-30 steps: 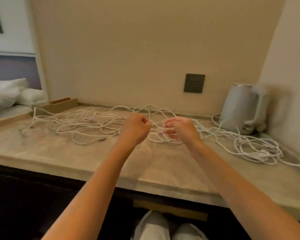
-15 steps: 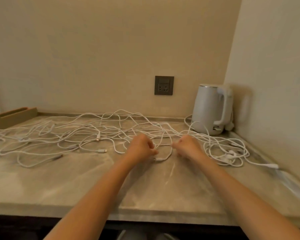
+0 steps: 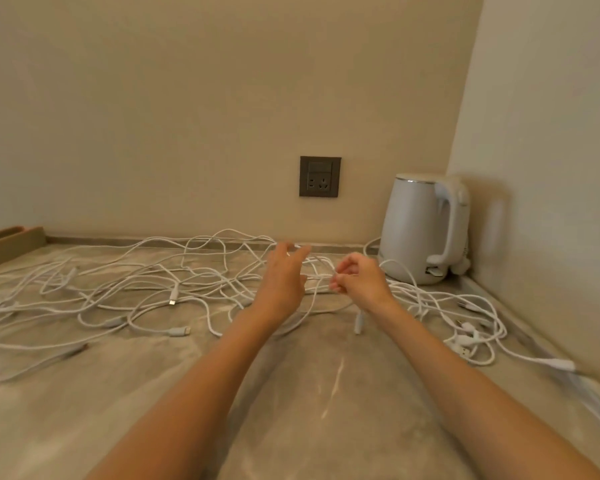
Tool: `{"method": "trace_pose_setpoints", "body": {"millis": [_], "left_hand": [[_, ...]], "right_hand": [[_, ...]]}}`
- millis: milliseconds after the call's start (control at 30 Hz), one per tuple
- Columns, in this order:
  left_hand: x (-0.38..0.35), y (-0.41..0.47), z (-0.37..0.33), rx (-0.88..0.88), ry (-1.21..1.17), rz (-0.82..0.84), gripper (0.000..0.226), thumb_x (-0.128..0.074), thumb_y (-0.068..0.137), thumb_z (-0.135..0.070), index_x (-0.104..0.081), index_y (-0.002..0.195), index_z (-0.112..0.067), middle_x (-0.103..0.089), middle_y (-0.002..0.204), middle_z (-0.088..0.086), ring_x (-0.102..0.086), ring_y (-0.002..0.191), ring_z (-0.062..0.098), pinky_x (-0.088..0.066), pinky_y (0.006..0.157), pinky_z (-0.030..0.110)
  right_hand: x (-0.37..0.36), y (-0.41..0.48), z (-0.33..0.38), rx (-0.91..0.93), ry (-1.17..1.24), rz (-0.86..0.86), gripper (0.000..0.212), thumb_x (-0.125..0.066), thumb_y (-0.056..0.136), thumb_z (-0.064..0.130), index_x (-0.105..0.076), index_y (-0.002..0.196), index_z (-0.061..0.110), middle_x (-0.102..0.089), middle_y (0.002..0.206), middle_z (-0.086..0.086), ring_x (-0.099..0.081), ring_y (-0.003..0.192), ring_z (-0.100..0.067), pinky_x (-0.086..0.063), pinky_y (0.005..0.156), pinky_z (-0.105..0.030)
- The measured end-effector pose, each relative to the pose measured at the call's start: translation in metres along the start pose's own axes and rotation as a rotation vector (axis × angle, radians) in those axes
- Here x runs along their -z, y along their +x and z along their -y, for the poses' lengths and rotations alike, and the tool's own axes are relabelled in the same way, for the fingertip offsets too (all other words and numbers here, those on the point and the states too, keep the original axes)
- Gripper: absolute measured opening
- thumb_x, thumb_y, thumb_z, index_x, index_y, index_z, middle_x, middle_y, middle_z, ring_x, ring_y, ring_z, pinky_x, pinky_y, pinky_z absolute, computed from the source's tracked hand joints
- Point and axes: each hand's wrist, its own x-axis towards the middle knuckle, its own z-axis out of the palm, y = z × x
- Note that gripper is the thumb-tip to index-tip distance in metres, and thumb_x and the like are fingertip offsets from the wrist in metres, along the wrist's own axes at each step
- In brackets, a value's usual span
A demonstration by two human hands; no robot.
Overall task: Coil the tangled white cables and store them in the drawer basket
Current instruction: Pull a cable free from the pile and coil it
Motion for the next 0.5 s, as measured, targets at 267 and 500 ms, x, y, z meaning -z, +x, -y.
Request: {"method": "trace_pose_setpoints", "body": {"millis": [267,500], "left_hand": [[0.012,0.056,-0.008,0.001,-0.179,0.108,0.021,-0.060,0.088,-0.022,-0.069,0.083,-0.004,-0.066,0.075,0.005,-0.055,0.070,0.014,-0.037,0.064,0.024],[0.009,0.096,-0.007,0.009,-0.398,-0.148,0.012,-0.066,0.083,-0.023,-0.067,0.081,-0.011,-0.057,0.069,-0.007,-0.050,0.064,-0.001,-0.036,0.057,0.009]], "right_hand": [[0.021,0.034,0.024,-0.088,0.315,0.156,0.022,-0.042,0.095,0.007,-0.058,0.080,0.004,-0.045,0.049,-0.002,-0.031,0.029,-0.001,-0.023,0.034,-0.013],[0.020,0.066,0.023,-0.331,0.712,0.691,0.087,-0.008,0.087,0.073,-0.049,0.047,0.008,-0.026,0.032,0.006,-0.019,0.030,-0.006,-0.015,0.034,-0.018]]}}
